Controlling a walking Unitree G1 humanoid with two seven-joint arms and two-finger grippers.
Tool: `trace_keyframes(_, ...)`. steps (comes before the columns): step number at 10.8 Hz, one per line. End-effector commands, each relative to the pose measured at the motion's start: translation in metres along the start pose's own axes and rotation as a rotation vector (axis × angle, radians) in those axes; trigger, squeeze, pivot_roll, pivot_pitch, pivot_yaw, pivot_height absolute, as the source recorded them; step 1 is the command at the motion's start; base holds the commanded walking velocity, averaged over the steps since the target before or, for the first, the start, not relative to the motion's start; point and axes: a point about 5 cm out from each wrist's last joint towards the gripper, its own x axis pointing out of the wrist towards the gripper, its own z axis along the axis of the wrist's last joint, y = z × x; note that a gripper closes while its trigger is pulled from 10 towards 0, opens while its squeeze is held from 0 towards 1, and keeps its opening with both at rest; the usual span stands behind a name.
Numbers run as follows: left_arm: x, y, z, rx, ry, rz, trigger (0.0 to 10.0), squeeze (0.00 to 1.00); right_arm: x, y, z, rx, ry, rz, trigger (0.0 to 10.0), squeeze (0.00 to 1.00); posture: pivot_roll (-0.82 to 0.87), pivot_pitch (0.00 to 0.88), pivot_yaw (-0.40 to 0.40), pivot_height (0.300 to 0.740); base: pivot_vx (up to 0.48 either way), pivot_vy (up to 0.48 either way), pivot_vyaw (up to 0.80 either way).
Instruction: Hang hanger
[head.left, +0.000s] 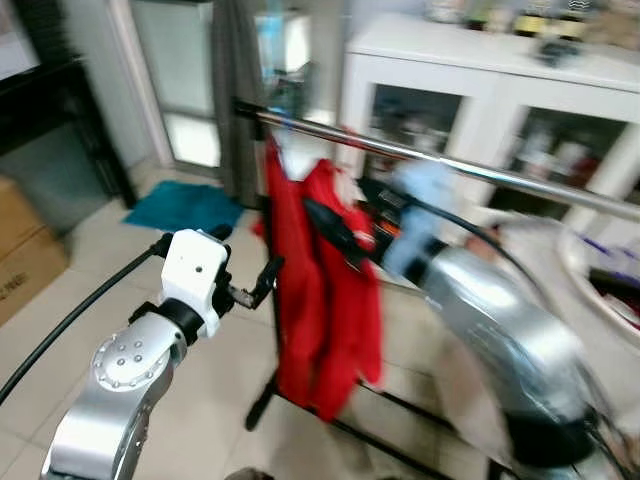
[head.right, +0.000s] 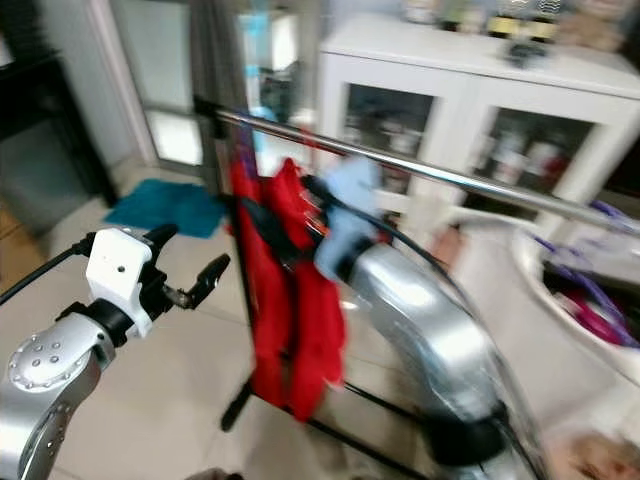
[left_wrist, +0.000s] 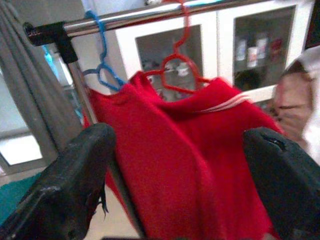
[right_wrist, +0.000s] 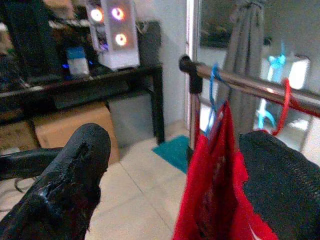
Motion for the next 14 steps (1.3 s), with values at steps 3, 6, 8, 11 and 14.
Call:
trace_keyframes(3,-0.001,0.006,0.002,-0.015,-0.002,0.076,10.0,0.0,-0.014,-0.019,-0.006,0.012,-0.01,-0.128,10.0,1.0,0.03,0.015,-0.023,0.74,0.0,0.0,0.0)
trace_keyframes(6,0.007,0.007,-0.006,-0.051,0.017,0.121,10.0,0.0,-0.069,-0.04,-0.049,0.142,0.039,-0.395,10.0,0.0,-0.01,0.011,0.014,0.74,0.0,0.0,0.0)
trace_keyframes(8,0.013,0.009,-0.01,-0.062,0.026,0.122,10.0,0.0,-0.085,-0.048,-0.063,0.105,0.07,-0.512,10.0,0.0,-0.03,0.002,0.038,0.74,0.0,0.0,0.0)
trace_keyframes(11,0.012,0.003,-0.009,-0.093,0.016,0.094,10.0,0.0,-0.085,-0.047,-0.062,0.082,0.058,-0.533,10.0,0.0,-0.02,0.0,0.024,0.74,0.0,0.0,0.0)
trace_keyframes(14,0.011,0.005,-0.011,-0.07,0.012,0.117,10.0,0.0,-0.085,-0.05,-0.059,0.046,0.018,-0.55,10.0,0.0,-0.01,0.0,0.013,0.74,0.0,0.0,0.0)
